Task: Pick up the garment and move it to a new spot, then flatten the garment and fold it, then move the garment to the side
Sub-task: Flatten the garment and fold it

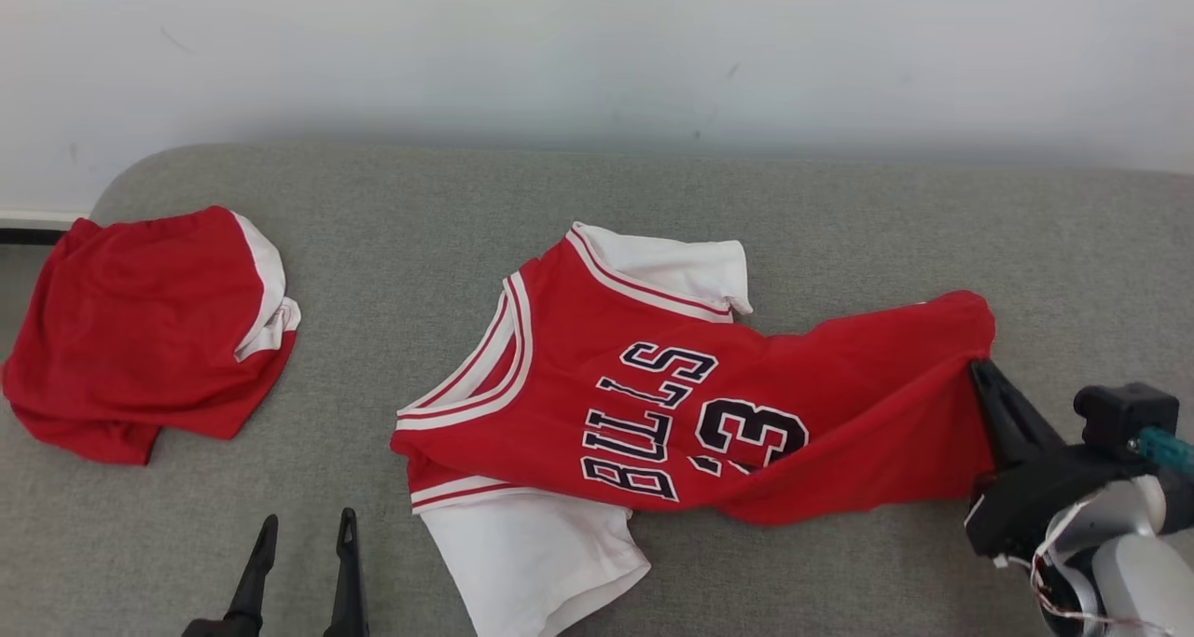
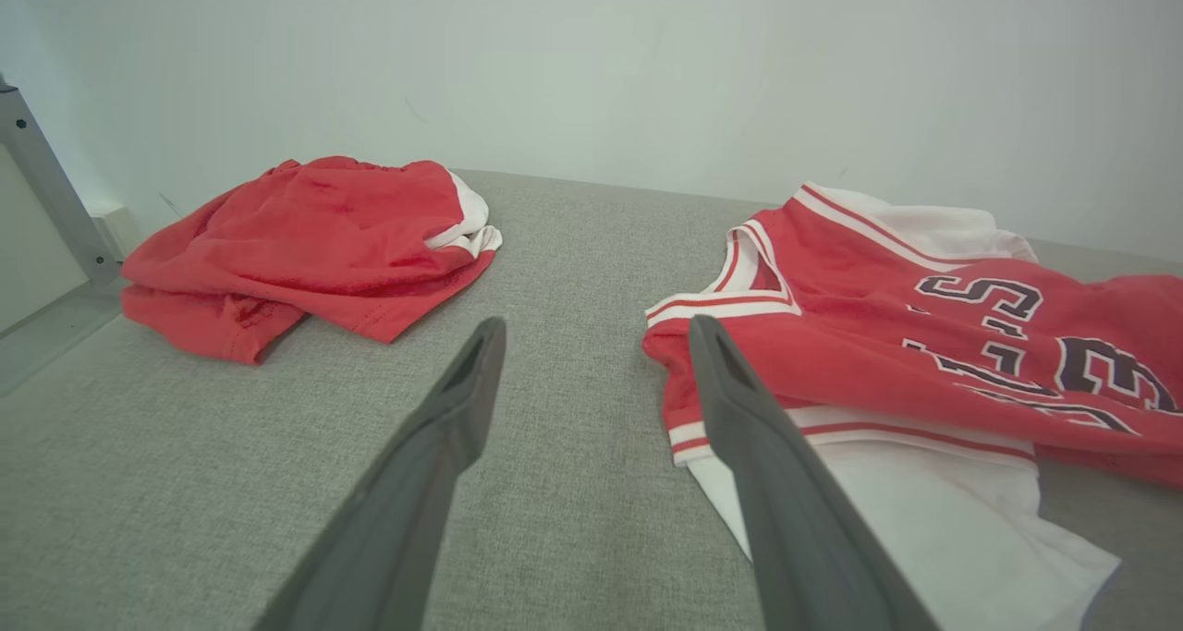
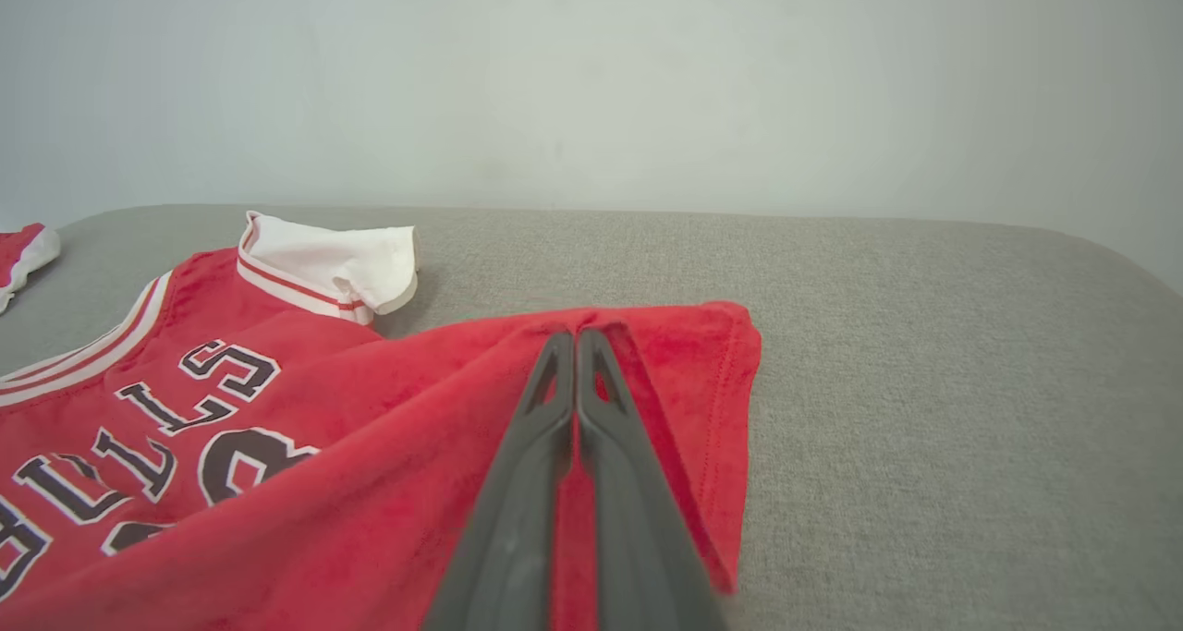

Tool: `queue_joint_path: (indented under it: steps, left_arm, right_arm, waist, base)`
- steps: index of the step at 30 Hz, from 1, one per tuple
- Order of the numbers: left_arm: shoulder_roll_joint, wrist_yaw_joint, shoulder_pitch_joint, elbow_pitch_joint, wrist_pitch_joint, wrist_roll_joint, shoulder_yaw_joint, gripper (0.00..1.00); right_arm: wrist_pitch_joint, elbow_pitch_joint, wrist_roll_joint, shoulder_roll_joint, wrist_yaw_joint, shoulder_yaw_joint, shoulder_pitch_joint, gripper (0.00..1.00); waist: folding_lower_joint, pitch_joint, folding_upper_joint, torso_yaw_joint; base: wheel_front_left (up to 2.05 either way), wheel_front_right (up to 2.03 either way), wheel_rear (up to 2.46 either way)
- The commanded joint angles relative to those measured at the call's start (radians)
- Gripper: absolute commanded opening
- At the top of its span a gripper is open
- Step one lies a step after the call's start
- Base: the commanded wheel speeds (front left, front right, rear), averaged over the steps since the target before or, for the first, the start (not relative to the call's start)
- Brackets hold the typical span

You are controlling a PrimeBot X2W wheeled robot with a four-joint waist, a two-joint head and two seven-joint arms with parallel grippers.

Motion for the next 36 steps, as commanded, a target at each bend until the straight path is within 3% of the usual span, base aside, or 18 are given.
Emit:
queue_joint_path:
  steps: [1, 13, 15, 16, 20, 25, 36]
  left_arm:
    - [-0.001, 0.003, -0.014, 0.0, -0.003, -0.002, -0.003, 1.0]
    - [-0.001, 0.002, -0.032, 0.009, -0.003, -0.007, -0.028, 1.0]
    - [-0.001, 0.003, -0.033, 0.012, -0.003, -0.005, -0.032, 1.0]
    - [-0.001, 0.003, -0.033, 0.013, -0.003, -0.004, -0.032, 1.0]
    - [-0.001, 0.004, -0.026, 0.015, -0.003, 0.0, -0.029, 1.0]
    - [-0.001, 0.005, -0.006, 0.013, -0.003, 0.006, -0.018, 1.0]
    - [-0.001, 0.012, 0.038, -0.003, -0.003, 0.011, 0.023, 1.0]
  right_arm:
    - [-0.015, 0.035, -0.013, -0.011, -0.002, 0.005, -0.035, 0.0]
    - [-0.117, 0.544, -0.048, -0.018, -0.002, 0.09, -0.312, 0.0]
    - [-0.146, 0.602, -0.048, -0.016, -0.002, 0.103, -0.345, 0.8]
    - [-0.161, 0.628, -0.046, -0.014, -0.002, 0.112, -0.357, 1.0]
    - [-0.234, 0.68, -0.02, -0.012, -0.002, 0.144, -0.385, 1.0]
    - [-0.293, 0.66, 0.022, -0.035, -0.002, 0.17, -0.384, 1.0]
    - [-0.307, 0.41, 0.041, -0.055, -0.002, 0.115, -0.21, 1.0]
  waist:
    - [0.0, 0.01, 0.0, 0.017]
    - [0.0, 0.029, 0.0, 0.059]
    - [0.0, 0.03, 0.0, 0.06]
    - [0.0, 0.029, 0.0, 0.059]
    - [0.0, 0.019, 0.0, 0.046]
    - [0.0, -0.006, 0.0, 0.017]
    - [0.0, -0.049, 0.0, -0.052]
  base:
    - [0.0, 0.0, 0.0]
    - [0.0, 0.0, 0.0]
    - [0.0, 0.0, 0.0]
    - [0.0, 0.0, 0.0]
    - [0.0, 0.0, 0.0]
    - [0.0, 0.0, 0.0]
    - [0.0, 0.0, 0.0]
